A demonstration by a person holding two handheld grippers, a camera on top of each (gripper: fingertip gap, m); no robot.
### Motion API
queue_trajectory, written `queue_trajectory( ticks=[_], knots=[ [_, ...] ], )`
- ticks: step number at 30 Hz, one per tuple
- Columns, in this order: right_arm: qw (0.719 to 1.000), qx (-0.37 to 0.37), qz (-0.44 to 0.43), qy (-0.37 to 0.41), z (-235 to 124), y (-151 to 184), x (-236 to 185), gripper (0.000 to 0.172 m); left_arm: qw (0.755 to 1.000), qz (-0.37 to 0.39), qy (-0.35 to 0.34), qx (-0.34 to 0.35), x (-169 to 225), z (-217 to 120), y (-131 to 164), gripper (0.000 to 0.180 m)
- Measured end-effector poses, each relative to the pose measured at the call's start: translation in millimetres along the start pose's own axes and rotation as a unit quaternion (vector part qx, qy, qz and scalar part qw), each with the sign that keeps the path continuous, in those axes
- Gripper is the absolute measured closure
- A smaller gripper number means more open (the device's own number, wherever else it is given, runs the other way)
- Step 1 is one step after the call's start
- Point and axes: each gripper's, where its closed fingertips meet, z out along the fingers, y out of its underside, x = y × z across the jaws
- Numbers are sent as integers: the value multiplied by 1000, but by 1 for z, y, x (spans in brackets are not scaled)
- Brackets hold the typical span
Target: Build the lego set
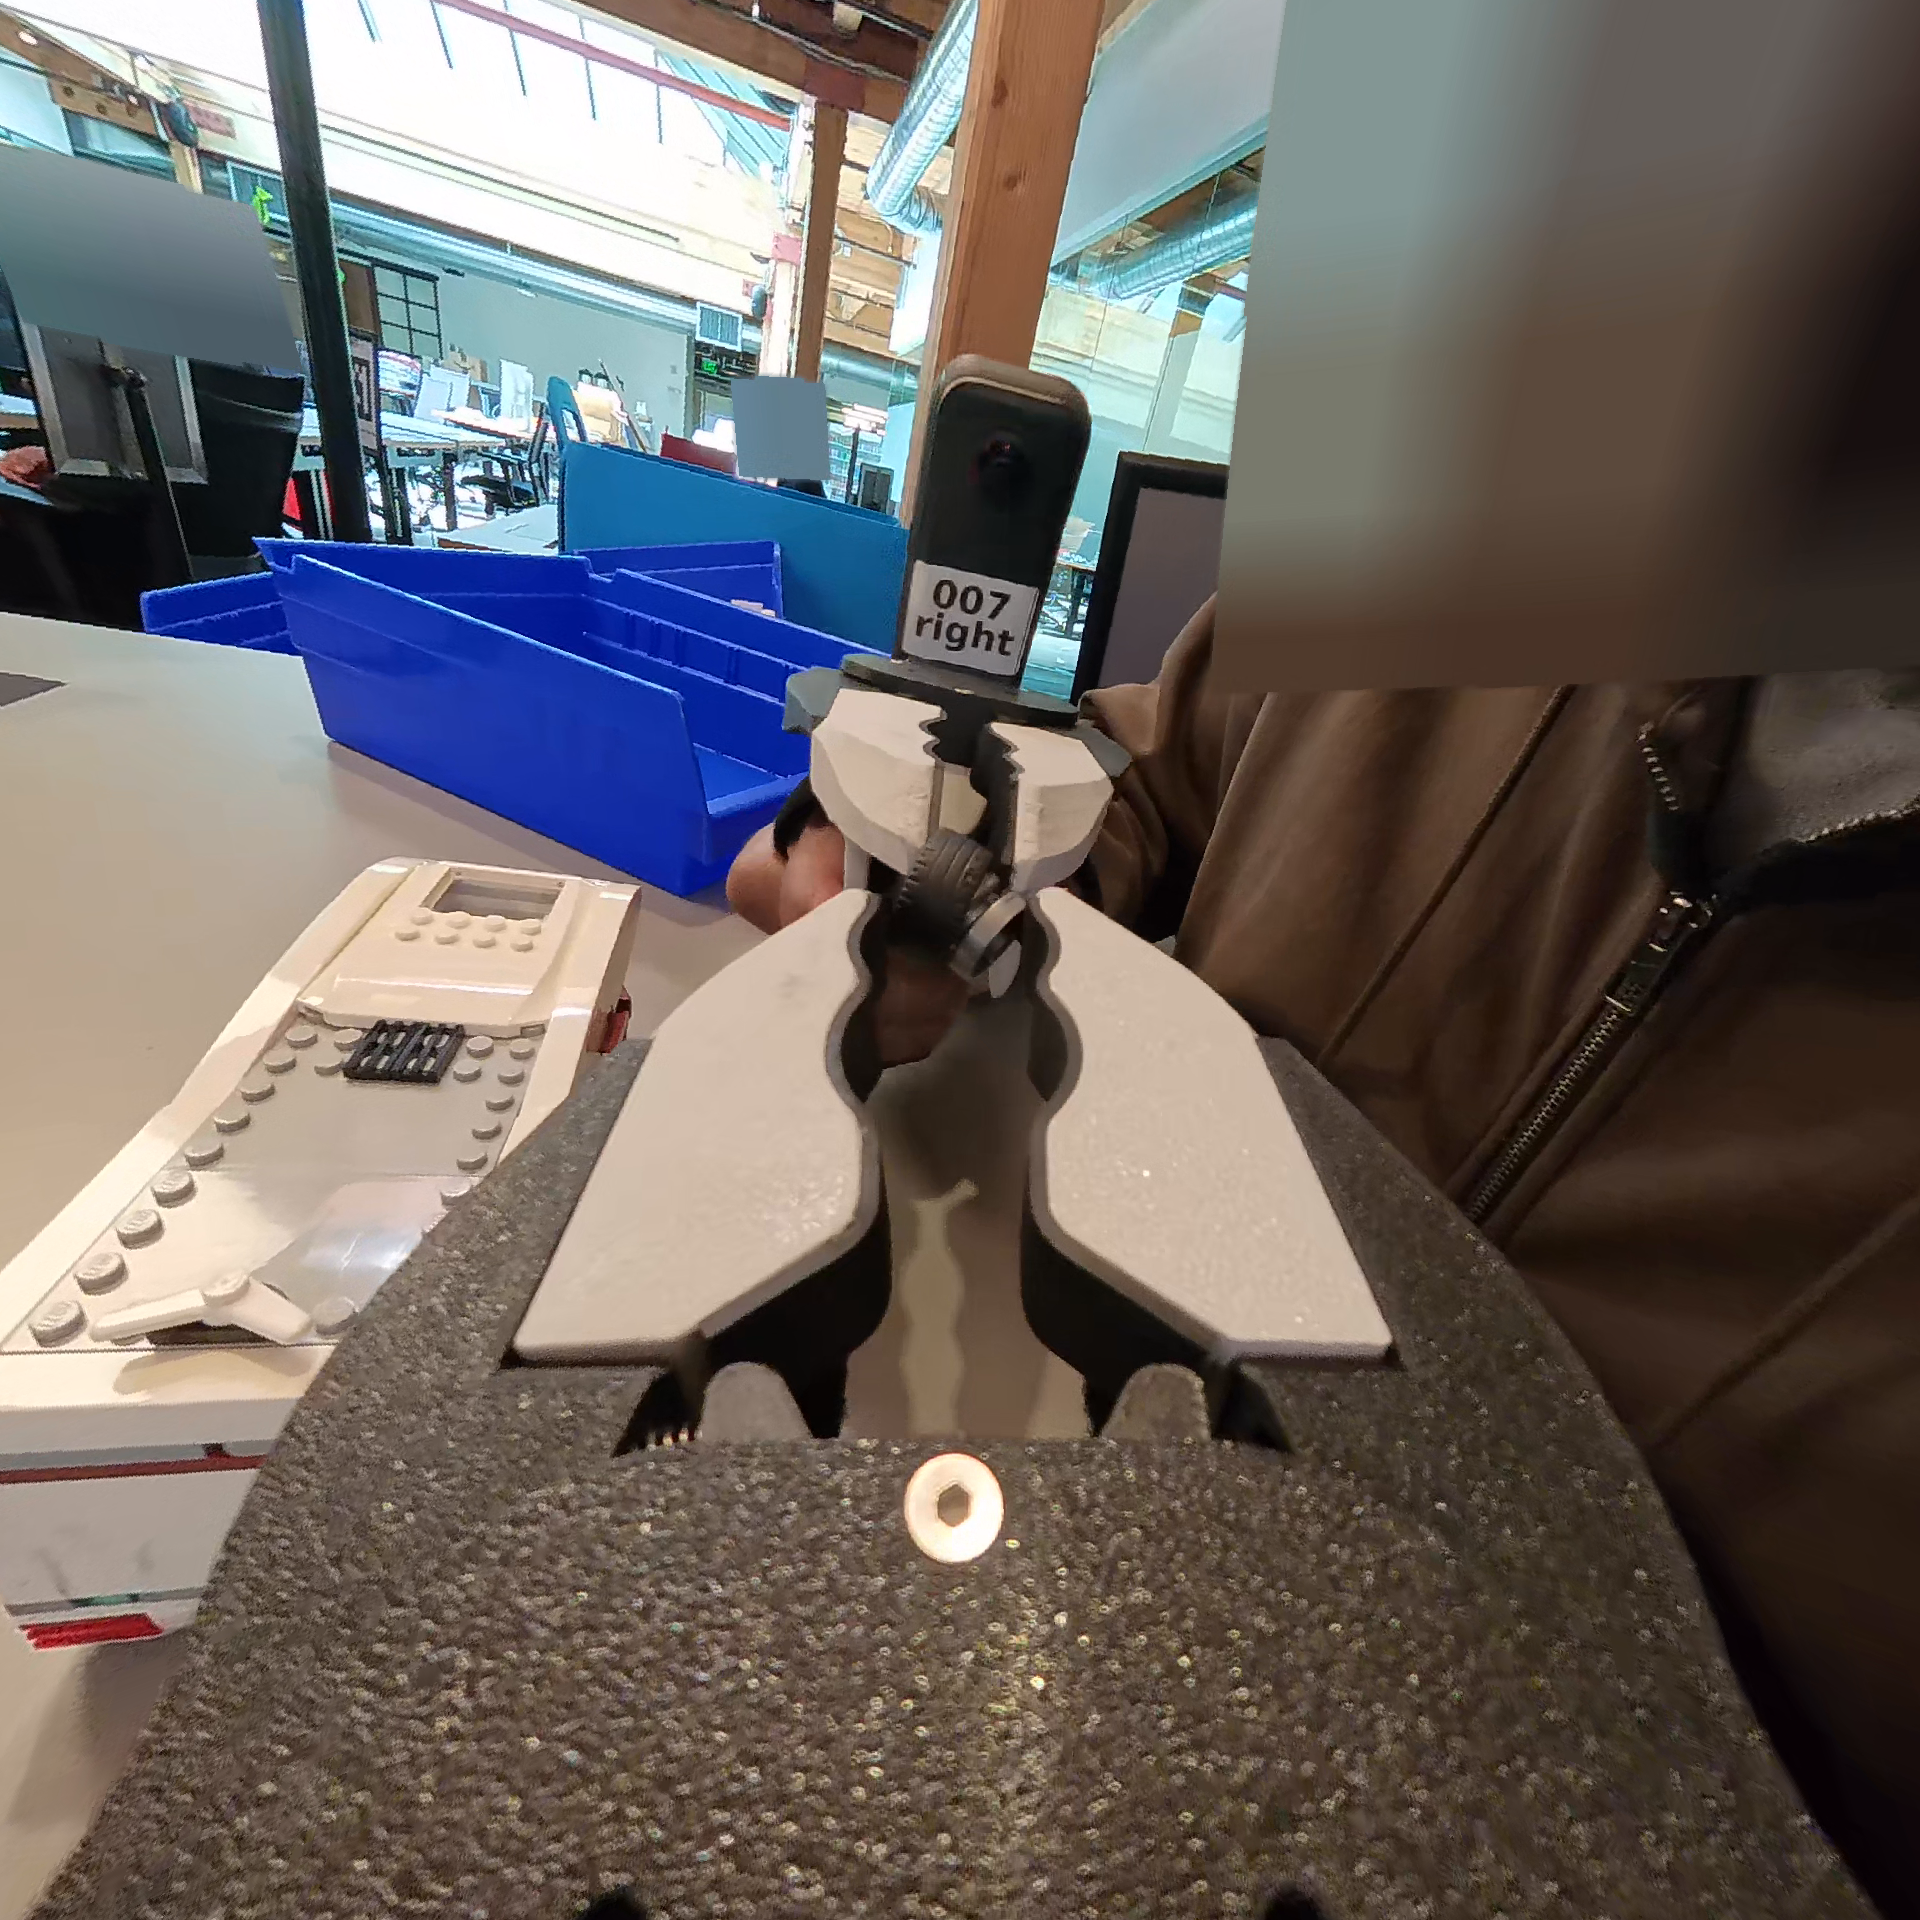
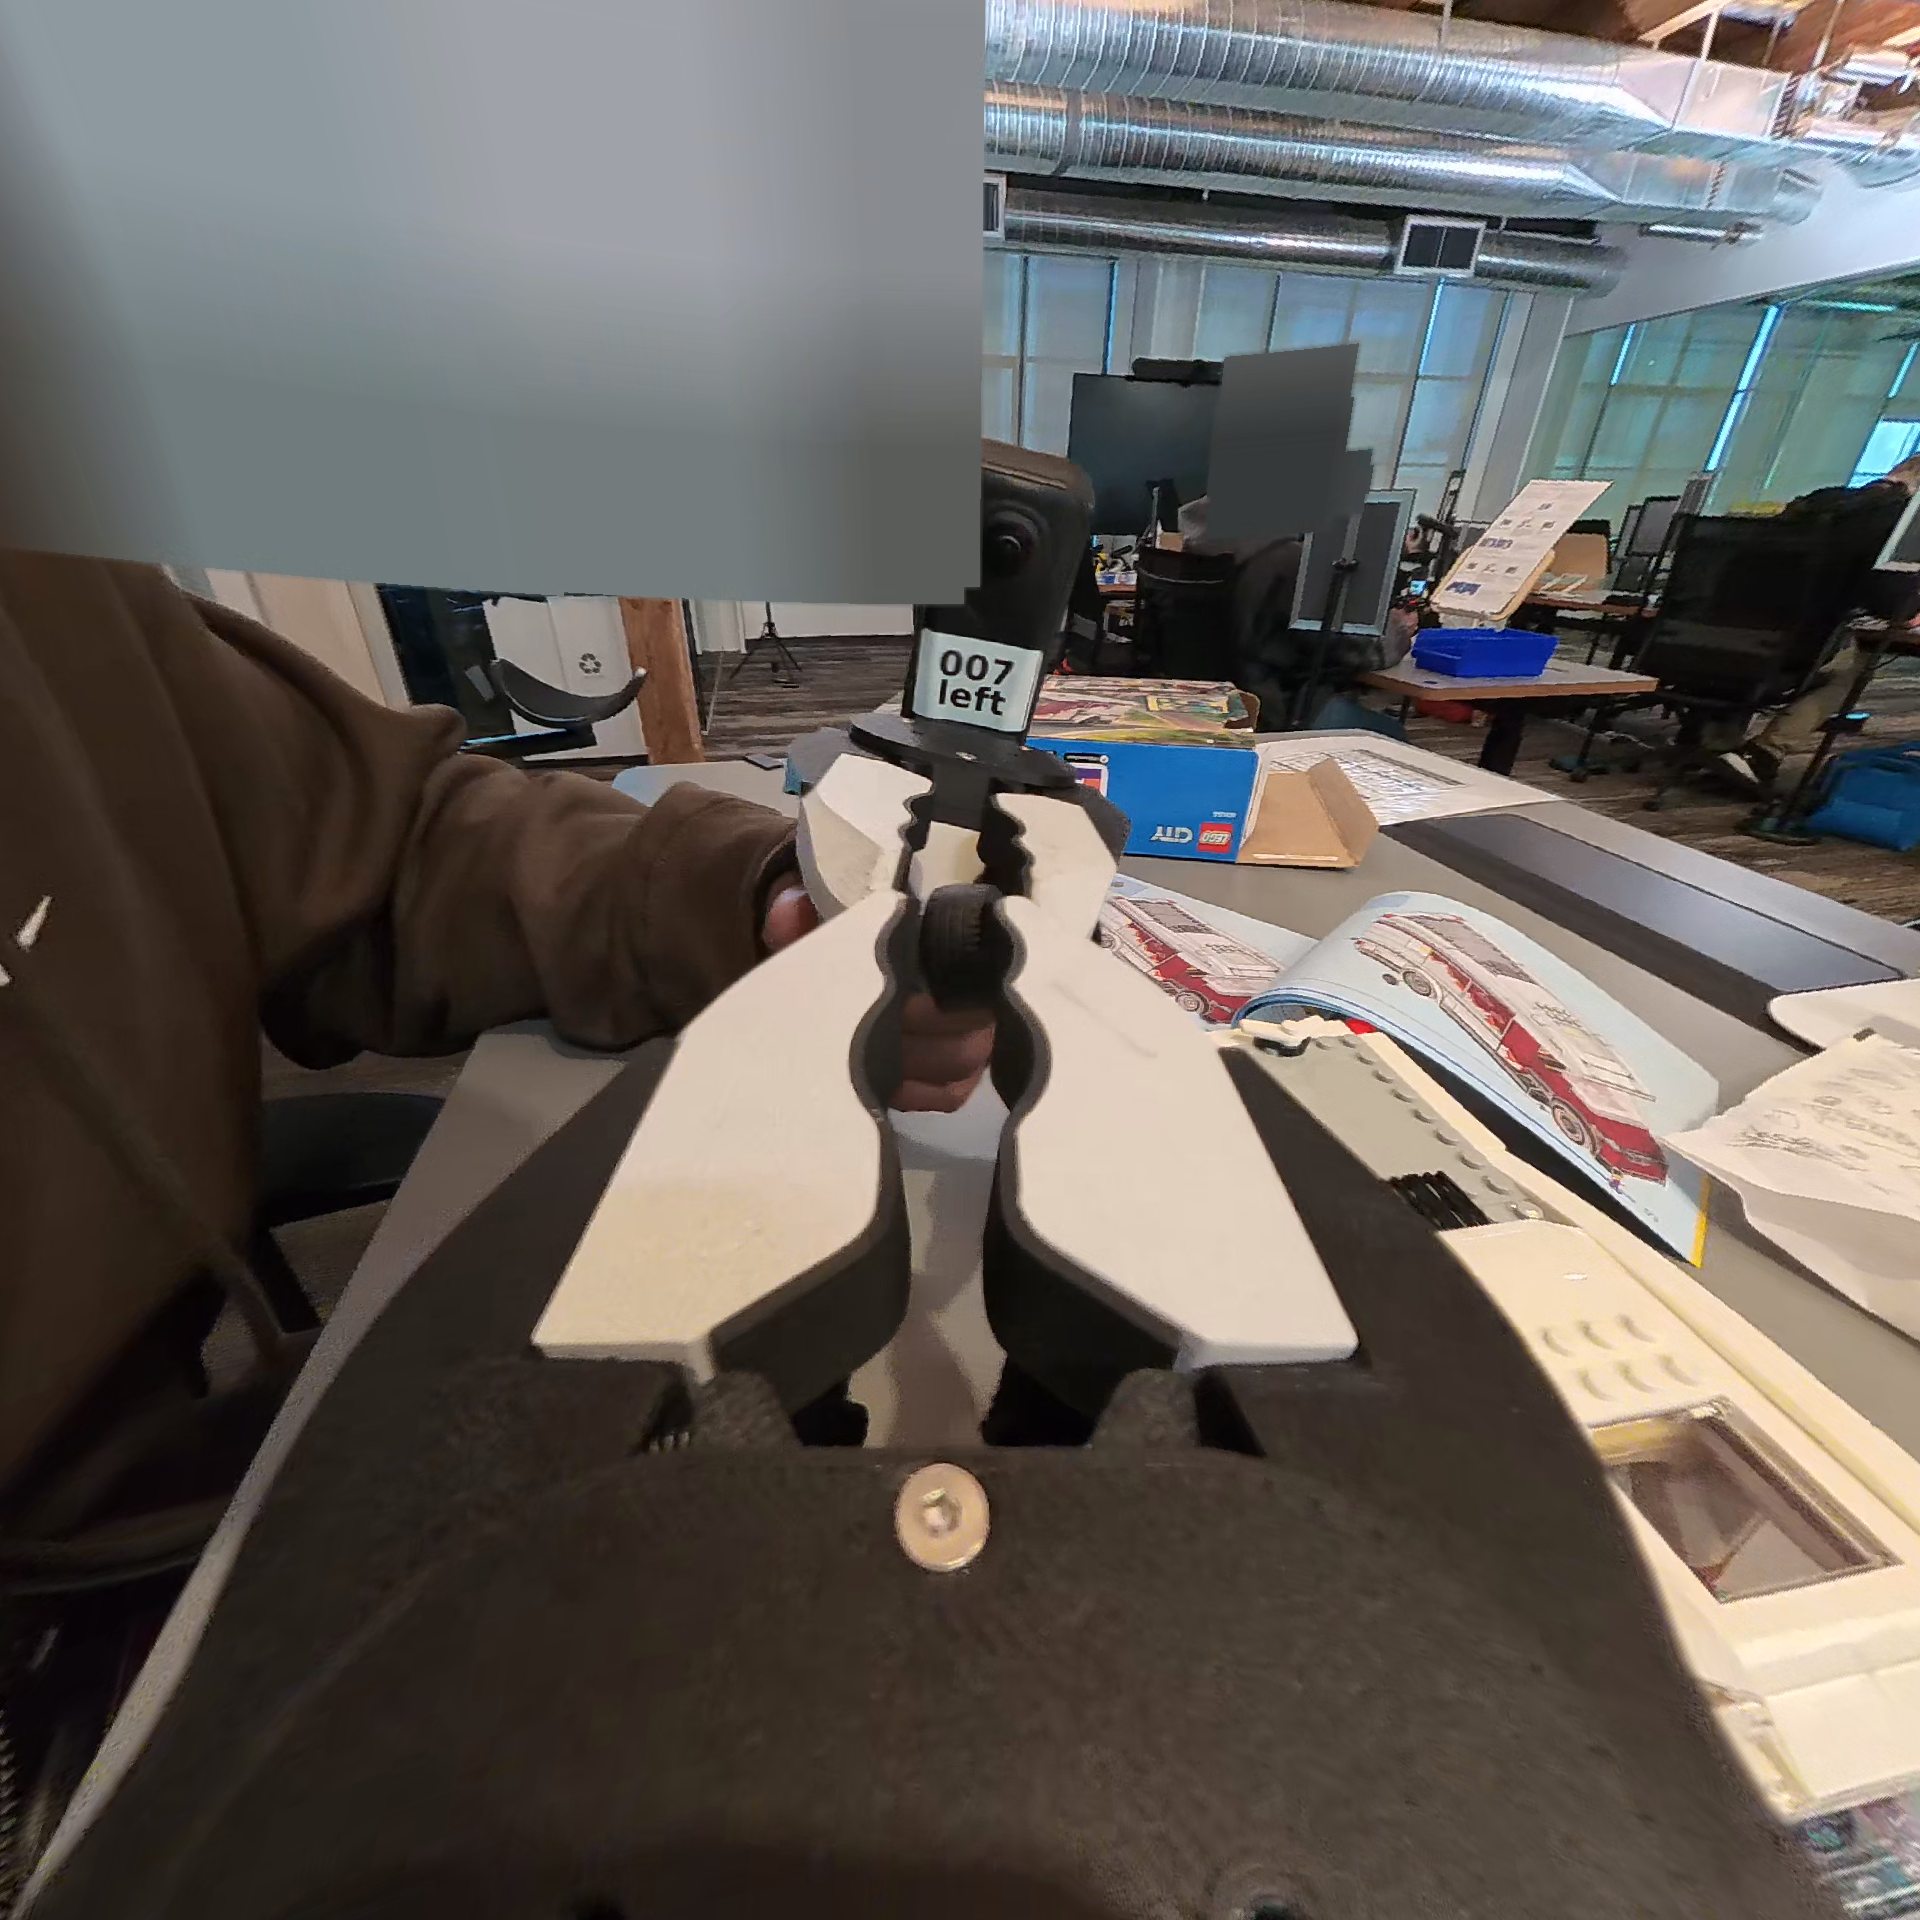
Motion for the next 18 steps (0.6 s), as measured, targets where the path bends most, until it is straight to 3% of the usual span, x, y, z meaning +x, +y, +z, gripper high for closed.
queue_trajectory(
  ticks=[9, 18],
  knots=[
    [999, 32, -2, 26, -6, -10, 9, 162, 998, -53, -38, 17, -12, 0, -5, 154],
    [998, 39, -26, 35, -7, -12, 10, 162, 979, -190, 37, 56, -7, 0, -6, 154]
  ],
)
